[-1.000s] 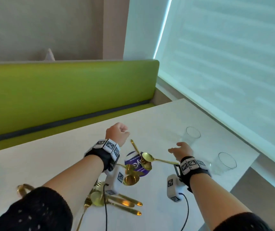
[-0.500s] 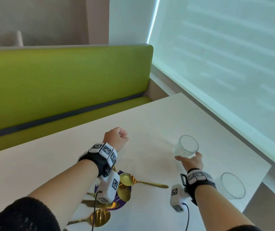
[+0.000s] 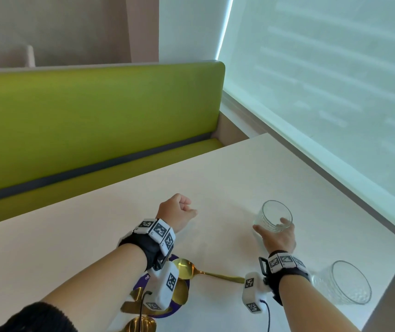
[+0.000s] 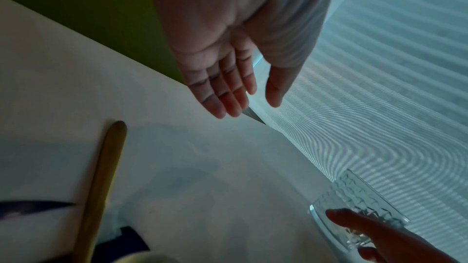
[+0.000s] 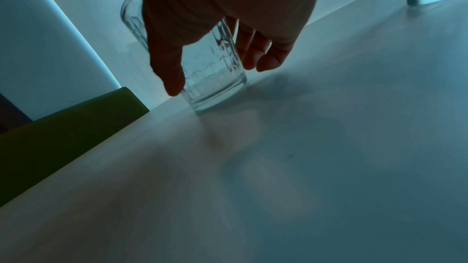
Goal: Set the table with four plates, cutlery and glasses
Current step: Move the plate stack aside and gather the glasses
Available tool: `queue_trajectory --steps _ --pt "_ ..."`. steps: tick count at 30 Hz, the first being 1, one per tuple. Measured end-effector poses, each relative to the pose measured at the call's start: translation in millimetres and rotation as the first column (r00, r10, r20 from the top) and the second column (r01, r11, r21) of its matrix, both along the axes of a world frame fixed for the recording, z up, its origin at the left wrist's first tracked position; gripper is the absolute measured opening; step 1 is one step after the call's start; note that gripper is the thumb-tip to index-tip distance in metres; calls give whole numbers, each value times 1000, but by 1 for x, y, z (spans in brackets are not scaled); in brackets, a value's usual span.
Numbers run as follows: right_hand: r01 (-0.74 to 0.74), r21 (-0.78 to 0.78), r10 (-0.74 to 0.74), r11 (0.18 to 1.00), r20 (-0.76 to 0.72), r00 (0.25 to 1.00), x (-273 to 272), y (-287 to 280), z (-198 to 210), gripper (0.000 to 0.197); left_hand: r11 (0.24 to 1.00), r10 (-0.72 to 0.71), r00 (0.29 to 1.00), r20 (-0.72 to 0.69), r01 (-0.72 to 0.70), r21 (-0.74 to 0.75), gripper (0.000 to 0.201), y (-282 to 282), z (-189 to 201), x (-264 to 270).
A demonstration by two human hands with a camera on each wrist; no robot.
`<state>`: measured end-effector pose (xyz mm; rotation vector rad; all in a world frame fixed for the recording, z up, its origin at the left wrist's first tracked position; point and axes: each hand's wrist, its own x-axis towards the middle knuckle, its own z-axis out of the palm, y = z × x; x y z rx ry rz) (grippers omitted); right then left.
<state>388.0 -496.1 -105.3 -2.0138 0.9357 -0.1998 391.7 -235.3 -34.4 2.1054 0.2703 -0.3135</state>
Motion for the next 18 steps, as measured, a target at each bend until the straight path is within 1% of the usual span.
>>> queue_trajectory --steps 3,6,9,11,15,18 --pt "-53 -6 53 999 -7 999 -8 7 3 72 997 -75 996 -40 74 -34 42 -7 0 -5" --pt "-154 7 154 988 -8 988 -21 18 9 69 980 -191 979 -68 187 -64 61 -19 -1 -11" --pt "-289 4 289 957 -12 957 -33 31 19 66 955 -281 955 -92 268 -128 81 -35 2 -17" --pt "-377 33 378 926 -8 926 -40 37 27 66 931 -340 935 -103 320 -175 91 -45 3 -22" --pt "-495 87 495 865 24 869 -57 44 46 67 895 -408 906 -109 375 -241 107 -61 -1 -34" --pt "-531 129 532 838 32 846 -71 46 53 71 873 -405 910 -85 358 -331 118 -70 -1 -44"
